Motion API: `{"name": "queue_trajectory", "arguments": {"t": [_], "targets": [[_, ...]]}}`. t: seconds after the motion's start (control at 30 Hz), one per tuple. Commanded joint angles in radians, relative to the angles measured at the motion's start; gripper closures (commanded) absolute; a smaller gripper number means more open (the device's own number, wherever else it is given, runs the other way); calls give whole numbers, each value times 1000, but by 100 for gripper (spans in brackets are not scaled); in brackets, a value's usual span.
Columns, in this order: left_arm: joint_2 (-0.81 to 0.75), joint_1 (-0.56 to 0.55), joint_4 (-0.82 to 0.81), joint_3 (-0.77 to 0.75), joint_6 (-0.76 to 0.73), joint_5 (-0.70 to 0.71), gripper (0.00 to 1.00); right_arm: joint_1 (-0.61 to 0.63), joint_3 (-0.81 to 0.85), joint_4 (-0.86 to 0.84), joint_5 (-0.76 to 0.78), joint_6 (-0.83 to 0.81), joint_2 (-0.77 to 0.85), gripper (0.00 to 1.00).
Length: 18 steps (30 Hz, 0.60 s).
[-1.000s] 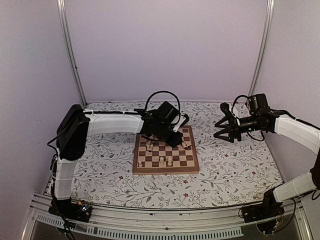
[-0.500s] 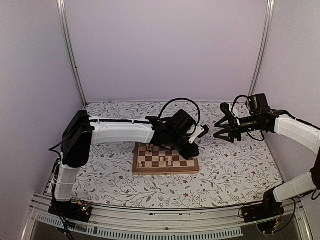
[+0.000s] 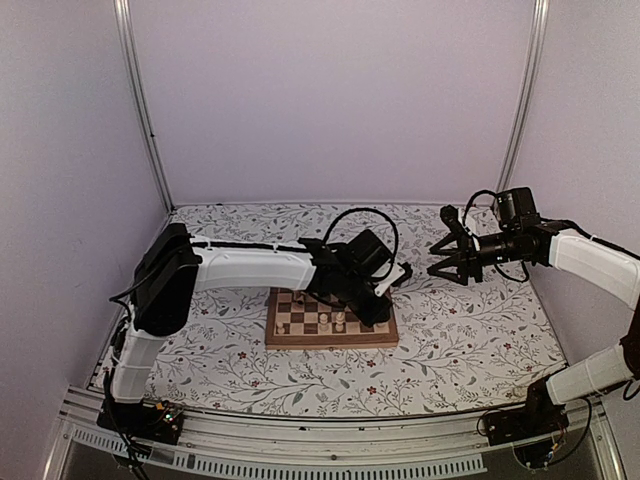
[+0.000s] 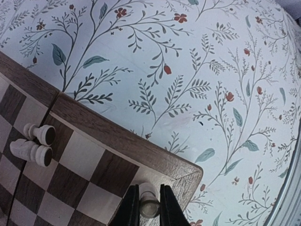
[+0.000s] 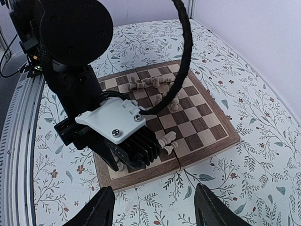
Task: Set up the chess pieces on the board
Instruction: Place the chess piece on the chessboard.
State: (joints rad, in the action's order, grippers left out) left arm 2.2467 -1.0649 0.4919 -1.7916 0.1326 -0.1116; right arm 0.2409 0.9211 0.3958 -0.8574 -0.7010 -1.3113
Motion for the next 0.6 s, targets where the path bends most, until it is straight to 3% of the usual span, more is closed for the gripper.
{"name": "queue_trajectory", "arguments": {"t": [0.0,0.27,0.4,0.57], "targets": [[31,-4,18,-33,3,-16,90,-1,-2,3,8,-12,-1,40],[43,-5,45,-44,7,-20,89,0,-2,4,6,-12,-3,40],[36,-4,66,-56,10,-14,76,-1,-2,3,3,-12,-3,40],[-4,-4,74,-82,4,6,65,-1,0,3,-5,-9,-2,40]]}}
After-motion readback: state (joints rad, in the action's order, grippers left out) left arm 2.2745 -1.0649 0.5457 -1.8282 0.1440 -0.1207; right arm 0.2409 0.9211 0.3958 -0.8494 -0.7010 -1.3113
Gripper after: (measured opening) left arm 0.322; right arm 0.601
